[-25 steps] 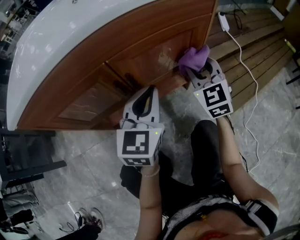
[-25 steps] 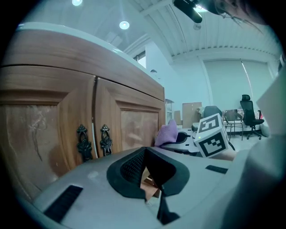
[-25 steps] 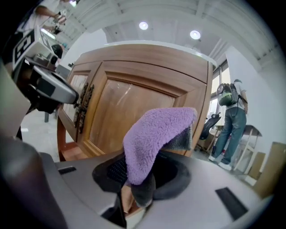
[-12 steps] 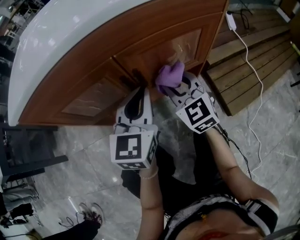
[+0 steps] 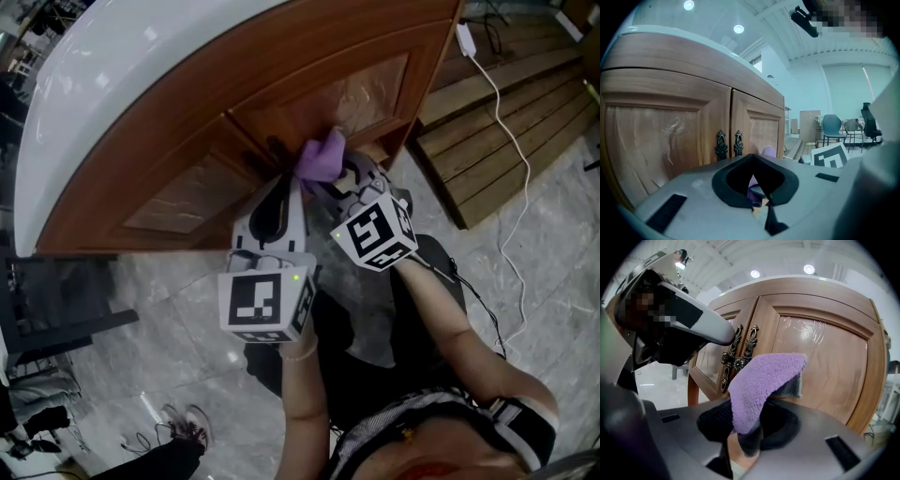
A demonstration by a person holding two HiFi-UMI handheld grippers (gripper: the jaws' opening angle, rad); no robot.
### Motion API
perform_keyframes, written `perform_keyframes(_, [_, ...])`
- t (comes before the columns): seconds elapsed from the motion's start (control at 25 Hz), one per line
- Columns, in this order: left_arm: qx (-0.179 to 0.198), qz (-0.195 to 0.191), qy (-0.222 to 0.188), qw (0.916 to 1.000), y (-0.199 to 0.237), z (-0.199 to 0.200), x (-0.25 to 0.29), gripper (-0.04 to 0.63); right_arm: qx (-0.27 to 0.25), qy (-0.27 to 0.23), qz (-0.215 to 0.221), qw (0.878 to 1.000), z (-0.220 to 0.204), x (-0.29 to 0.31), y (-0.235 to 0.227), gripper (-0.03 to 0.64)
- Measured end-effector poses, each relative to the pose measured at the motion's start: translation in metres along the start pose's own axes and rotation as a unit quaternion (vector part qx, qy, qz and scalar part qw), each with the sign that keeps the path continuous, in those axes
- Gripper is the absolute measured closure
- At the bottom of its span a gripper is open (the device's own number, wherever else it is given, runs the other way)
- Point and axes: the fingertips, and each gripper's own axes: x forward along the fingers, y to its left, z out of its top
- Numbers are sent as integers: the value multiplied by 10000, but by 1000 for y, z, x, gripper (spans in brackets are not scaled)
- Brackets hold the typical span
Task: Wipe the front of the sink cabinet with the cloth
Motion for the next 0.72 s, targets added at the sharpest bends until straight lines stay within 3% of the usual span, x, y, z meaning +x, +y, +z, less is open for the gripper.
perform_keyframes(0.72, [1, -156, 8, 9999, -12, 0, 9, 595, -132, 174, -52, 9997, -13, 3, -6, 448])
